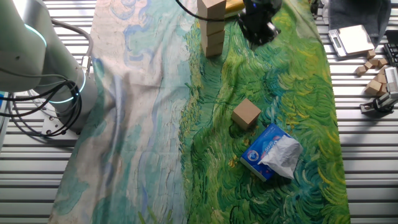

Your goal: Stack the blocks in a vertical line of five

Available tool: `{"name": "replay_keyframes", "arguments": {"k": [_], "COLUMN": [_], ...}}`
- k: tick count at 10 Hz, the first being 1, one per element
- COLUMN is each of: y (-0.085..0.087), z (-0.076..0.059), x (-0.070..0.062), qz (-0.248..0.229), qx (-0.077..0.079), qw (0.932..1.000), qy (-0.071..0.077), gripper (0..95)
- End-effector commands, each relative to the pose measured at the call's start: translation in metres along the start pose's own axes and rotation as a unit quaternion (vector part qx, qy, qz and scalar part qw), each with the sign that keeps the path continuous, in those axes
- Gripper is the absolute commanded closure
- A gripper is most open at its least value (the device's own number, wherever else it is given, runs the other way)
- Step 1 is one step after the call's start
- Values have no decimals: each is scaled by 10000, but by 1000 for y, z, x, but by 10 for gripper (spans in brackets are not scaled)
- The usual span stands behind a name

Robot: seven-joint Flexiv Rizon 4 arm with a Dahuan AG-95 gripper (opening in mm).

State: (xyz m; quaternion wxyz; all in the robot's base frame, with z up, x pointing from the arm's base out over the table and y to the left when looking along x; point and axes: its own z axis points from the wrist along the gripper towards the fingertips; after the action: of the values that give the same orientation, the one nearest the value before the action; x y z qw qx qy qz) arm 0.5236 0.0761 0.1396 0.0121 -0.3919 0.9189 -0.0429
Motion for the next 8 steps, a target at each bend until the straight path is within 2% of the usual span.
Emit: {"name": "replay_keyframes", "arguments": {"k": [1,2,3,4,5,6,8], "y": [-33,-40,-47,-51,-53,-55,-58], "z": [13,15,19,24,29,34,40], "x": [25,31,39,45,49,53,61], "qz": [23,2,49,182,401,579,635], "qx": [-357,-424,-471,-513,-635,-759,-784], "qw": [9990,9986,9982,9978,9967,9951,9947], "qy": [273,323,365,387,307,271,212], "gripper": [570,380,380,190,190,380,380]}}
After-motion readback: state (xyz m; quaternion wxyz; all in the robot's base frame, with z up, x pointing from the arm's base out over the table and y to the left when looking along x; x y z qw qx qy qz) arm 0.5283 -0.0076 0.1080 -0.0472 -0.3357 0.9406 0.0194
